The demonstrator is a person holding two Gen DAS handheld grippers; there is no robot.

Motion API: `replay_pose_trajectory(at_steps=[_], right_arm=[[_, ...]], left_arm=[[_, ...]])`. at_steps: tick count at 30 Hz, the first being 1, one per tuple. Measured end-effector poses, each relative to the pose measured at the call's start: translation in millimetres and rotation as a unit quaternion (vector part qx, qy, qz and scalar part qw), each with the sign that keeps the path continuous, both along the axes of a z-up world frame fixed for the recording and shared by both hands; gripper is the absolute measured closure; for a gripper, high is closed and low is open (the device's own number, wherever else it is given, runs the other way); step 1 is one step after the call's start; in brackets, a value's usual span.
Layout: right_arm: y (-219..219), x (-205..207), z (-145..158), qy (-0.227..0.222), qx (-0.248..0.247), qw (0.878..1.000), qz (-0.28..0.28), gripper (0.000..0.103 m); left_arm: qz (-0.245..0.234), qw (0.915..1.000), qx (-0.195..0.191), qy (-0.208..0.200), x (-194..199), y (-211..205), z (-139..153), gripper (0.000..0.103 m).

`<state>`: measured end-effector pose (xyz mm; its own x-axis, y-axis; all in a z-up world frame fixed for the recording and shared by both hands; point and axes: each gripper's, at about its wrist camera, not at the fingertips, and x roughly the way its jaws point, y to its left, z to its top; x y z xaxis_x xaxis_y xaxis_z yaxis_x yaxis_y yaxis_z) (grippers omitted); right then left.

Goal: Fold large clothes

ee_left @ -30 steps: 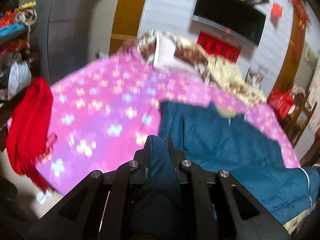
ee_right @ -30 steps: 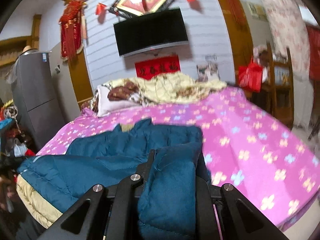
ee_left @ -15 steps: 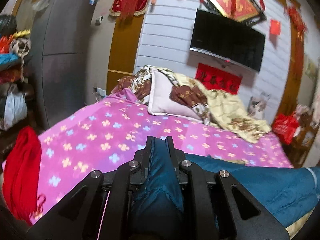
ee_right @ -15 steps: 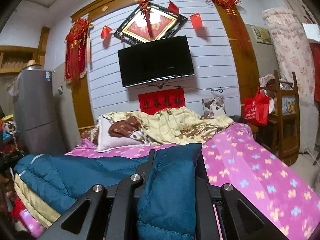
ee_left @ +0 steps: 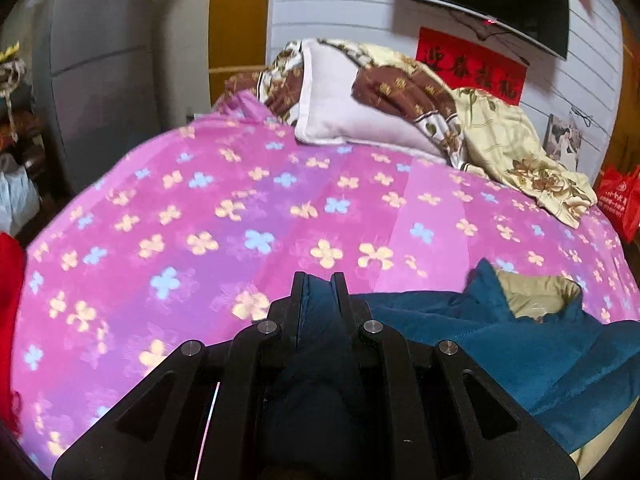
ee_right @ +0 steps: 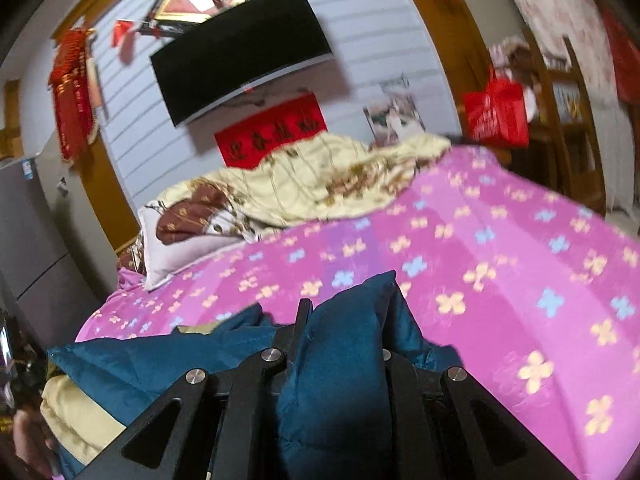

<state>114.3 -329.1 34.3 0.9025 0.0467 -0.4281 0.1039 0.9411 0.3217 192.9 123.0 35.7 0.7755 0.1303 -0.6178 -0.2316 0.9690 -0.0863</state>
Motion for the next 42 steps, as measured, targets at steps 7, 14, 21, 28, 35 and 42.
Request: replay_pose_trajectory(at_steps=[7, 14, 21, 28, 35, 42], right_arm=[[1.1, 33.1, -31.4, 0.059, -0.001, 0.998, 0.013, 0.092], [-10.9, 51.6, -54.8, 0.118, 0.061, 0.991, 0.031, 0.085], [-30.5, 29.7, -42.6, 0.077, 0.173, 0.981, 0.037, 0.067], [-52.2, -14.9, -7.3, -0.028, 0.233, 0.972, 0.016, 0.010], [-4.9, -38.3, 20.0, -0.012, 0.077, 0.996, 0.042, 0.010], [43.4, -29.3, 12.4, 0.028, -0.039, 0.995, 0.092, 0.010]], left_arm=[[-0.003, 0.9993, -0.010, 0.036, 25.1, -4.1, -30.0, 0.087], [0.016, 0.9956, -0.046, 0.080, 31.8, 11.2, -43.7, 0.043], [0.009, 0.9921, -0.116, 0.047, 11.8, 32.7, -16.8, 0.041], [0.032, 0.9903, -0.122, -0.060, -28.5, 47.1, 34.8, 0.034], [-0.002, 0.9928, -0.097, -0.071, -41.0, 22.6, 39.5, 0.033], [-0.035, 0.9960, -0.071, -0.041, -31.7, -4.0, 30.6, 0.033]])
